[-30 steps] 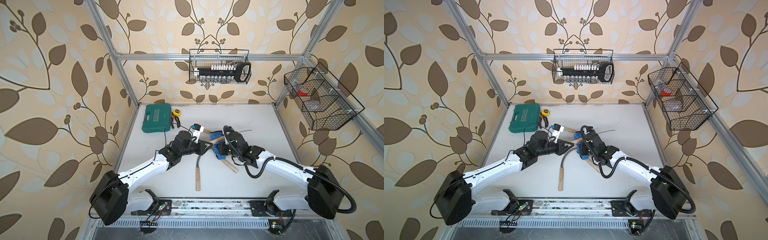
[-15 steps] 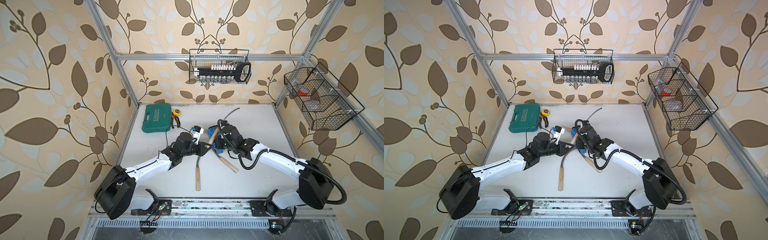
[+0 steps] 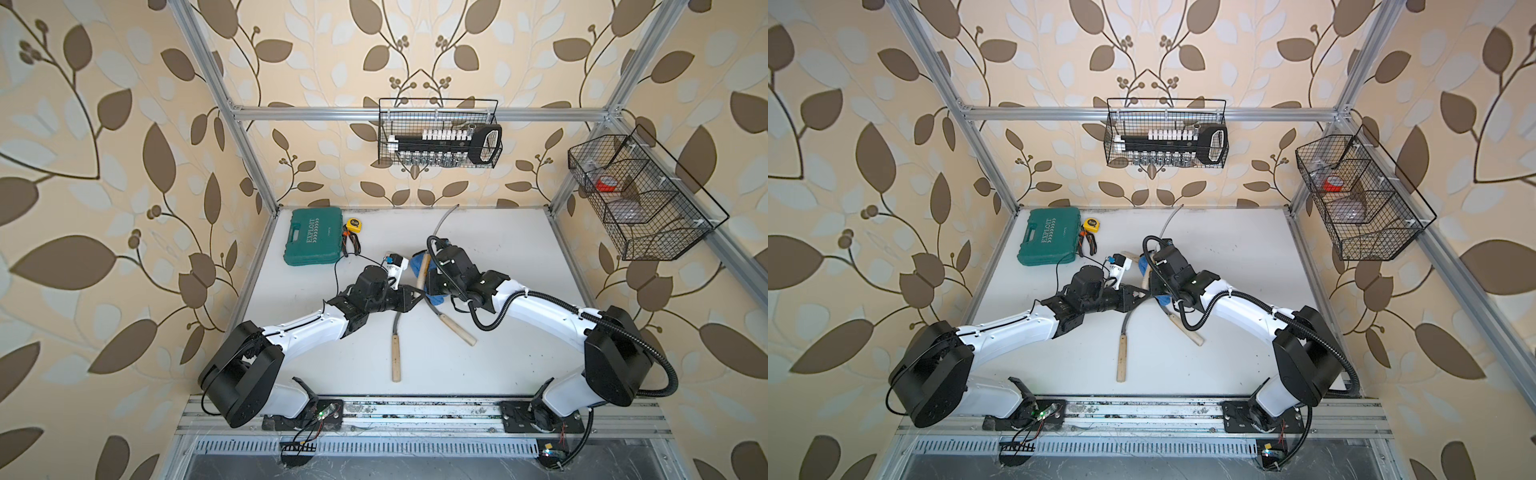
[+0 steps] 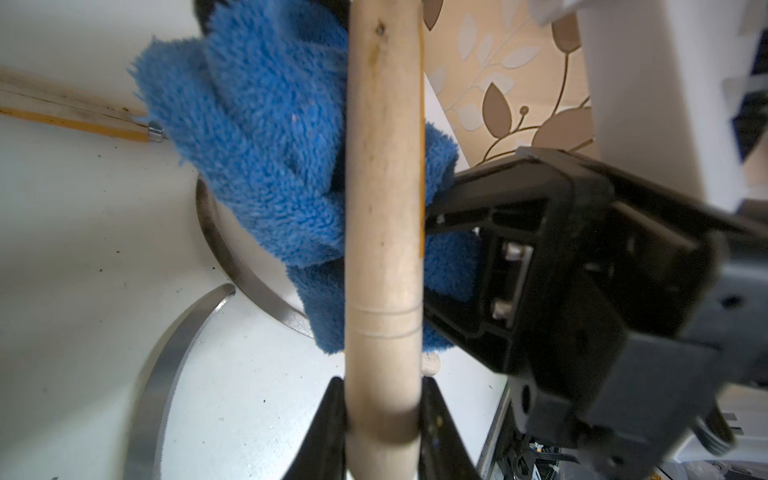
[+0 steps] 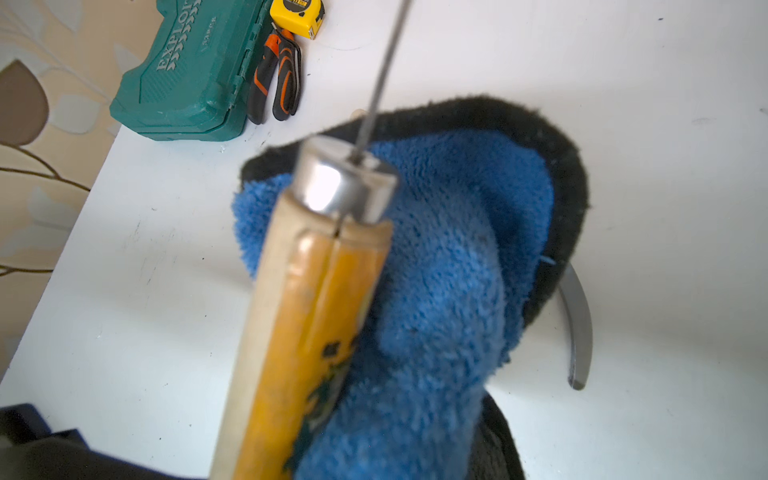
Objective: Wipe small sickles with rags
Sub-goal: Adjust the small sickle, then wipe the small sickle.
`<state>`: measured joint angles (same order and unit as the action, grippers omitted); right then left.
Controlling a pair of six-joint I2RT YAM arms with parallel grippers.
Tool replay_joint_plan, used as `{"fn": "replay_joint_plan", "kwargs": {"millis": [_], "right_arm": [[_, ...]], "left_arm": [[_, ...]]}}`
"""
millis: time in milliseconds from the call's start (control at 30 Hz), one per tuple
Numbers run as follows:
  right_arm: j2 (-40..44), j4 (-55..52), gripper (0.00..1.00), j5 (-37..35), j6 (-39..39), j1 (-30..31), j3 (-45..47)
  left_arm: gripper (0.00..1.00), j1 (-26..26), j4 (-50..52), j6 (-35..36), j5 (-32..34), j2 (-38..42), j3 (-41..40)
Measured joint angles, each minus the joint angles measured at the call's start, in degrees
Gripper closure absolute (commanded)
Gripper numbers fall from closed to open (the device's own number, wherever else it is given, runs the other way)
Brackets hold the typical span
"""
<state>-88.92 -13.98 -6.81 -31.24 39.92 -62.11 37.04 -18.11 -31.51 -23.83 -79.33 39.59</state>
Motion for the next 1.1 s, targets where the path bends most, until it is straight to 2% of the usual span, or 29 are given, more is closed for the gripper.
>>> {"fn": "replay_joint_plan", "kwargs": {"millis": [433, 700, 900, 1100], "right_arm": [[-0.13, 0.00, 1.00, -0.76, 0.92, 0.22, -0.42], [5.49, 1.73, 1.00, -1.86, 1.31, 0.31, 3.04], [8.59, 3.15, 1.00, -2.43, 1.33, 0.17, 7.41], [9.33, 3.91, 1.00, 1.38, 1.75, 2.14, 10.21]], "left_arm": [[1.00, -0.02, -0.76, -0.13, -0.13, -0.90, 0.00], [1.00, -4.57, -1.55, -1.62, -2.21, -0.76, -0.04], [1.00, -8.28, -0.09, -3.26, -3.13, 2.29, -0.04], [1.00, -8.52, -0.07, -3.43, -3.06, 7.10, -0.07]]}}
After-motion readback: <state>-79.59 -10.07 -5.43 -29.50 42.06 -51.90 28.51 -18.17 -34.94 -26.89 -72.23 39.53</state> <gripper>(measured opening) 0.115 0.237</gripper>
